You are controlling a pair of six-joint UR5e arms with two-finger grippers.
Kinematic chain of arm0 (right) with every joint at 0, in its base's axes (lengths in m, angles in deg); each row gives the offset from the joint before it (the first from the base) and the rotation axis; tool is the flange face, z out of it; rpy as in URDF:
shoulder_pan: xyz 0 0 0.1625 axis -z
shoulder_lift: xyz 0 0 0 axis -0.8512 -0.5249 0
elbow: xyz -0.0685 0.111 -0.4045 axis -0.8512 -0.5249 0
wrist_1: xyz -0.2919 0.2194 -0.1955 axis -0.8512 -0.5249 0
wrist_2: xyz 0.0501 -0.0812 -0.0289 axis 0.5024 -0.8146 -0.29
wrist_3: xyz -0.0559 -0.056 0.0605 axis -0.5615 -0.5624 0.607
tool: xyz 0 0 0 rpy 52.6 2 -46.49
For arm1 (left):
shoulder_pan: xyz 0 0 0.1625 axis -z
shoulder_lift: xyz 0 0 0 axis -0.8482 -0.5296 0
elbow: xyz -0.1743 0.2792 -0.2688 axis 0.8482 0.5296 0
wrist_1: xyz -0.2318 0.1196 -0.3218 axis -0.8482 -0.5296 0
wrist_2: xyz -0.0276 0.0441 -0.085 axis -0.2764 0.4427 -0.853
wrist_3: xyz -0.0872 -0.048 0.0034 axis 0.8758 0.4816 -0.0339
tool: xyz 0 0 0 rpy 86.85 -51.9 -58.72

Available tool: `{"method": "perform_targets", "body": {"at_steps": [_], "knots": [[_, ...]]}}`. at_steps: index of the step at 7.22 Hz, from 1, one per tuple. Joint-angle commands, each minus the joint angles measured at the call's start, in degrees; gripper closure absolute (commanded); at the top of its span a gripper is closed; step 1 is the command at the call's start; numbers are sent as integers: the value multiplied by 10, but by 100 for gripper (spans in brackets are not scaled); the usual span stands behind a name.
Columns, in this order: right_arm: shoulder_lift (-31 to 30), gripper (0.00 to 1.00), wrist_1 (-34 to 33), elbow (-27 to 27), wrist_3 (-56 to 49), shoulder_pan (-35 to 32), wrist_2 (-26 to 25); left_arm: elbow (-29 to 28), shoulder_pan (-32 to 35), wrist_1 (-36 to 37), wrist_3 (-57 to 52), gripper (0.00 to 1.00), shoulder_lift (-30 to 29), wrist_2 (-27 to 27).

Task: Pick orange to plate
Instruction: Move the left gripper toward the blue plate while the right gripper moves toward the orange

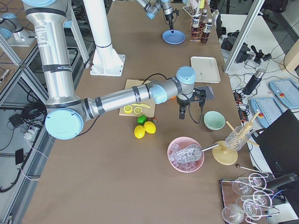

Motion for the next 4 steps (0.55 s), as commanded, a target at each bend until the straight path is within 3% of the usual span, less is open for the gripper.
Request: {"method": "perform_targets", "body": {"at_steps": [1,2,4], "knots": [[-1,0,1,2,0,0,1,1,13,5,2,100,-6,-21],[-1,0,1,2,0,0,1,2,19,4,12,100,-7,-22],[7,0,1,4,-1,1,-1,12,58,9,64,100,-37,-95]]}}
